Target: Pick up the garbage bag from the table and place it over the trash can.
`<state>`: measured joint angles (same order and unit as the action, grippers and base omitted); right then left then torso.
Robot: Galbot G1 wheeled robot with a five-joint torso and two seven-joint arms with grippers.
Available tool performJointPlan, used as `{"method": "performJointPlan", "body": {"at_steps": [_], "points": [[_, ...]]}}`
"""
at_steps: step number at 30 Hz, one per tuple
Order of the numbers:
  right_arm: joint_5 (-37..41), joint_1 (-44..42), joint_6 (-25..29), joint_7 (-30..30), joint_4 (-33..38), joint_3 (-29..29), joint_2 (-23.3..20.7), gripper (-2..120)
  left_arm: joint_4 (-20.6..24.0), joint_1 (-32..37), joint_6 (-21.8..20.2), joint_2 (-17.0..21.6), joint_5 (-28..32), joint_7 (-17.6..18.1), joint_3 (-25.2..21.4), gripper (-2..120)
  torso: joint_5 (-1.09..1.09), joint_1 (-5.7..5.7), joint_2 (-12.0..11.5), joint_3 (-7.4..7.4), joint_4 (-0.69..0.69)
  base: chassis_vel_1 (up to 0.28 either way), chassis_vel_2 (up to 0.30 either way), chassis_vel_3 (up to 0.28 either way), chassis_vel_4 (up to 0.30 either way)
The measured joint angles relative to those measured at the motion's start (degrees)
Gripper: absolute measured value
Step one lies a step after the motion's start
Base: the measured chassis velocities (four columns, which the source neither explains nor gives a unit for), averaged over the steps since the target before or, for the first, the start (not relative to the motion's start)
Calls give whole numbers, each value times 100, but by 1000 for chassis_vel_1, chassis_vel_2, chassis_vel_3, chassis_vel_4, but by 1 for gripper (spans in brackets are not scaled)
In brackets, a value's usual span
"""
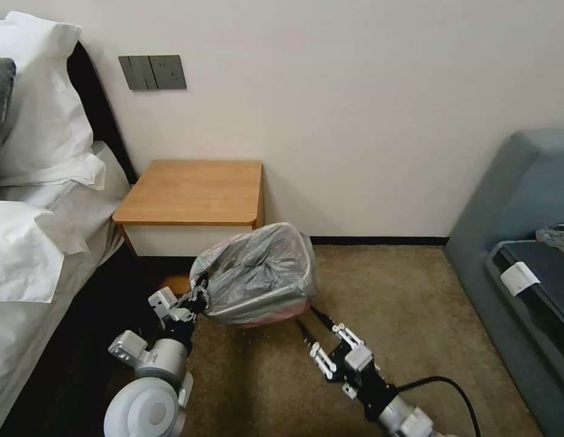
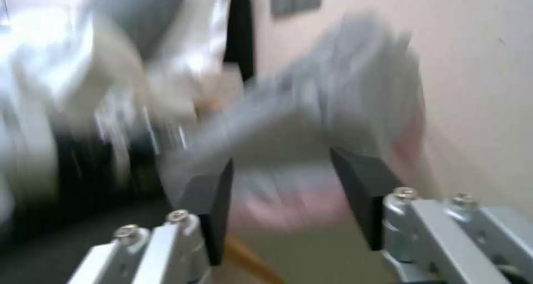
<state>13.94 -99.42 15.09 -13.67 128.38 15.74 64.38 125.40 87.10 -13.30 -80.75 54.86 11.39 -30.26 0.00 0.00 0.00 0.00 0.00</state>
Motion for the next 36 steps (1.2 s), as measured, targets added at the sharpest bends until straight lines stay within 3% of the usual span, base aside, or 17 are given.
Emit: {"method": "performJointPlan", "body": {"at_steps": [1,4,10,15,23,36], "points": [[0,0,0,0,0,0,0,53,0,0,0,0,0,0,0,4,0,0,0,0,0,0,0,0,0],[1120,-103,-256,159,371,-71,104,68,-75,-53,-154,36,438,-39,-28,4,-1,0,0,0,0,0,0,0,0],[1757,-176,-287,376,671,-38,294,85,-249,-81,-167,121,676,-225,-66,4,-1,0,0,0,0,0,0,0,0],[2621,162,-455,1138,801,-12,693,100,-273,-43,-140,162,954,-407,-85,4,0,0,0,0,1,0,0,0,0],[3633,653,-835,862,343,-159,1207,100,-246,12,-213,193,1309,-474,-105,4,-1,0,0,0,0,0,0,0,0],[3636,1107,-1049,813,-75,-225,1245,100,-136,102,-221,123,1175,-513,-59,4,0,0,0,0,0,0,0,0,0]]}}
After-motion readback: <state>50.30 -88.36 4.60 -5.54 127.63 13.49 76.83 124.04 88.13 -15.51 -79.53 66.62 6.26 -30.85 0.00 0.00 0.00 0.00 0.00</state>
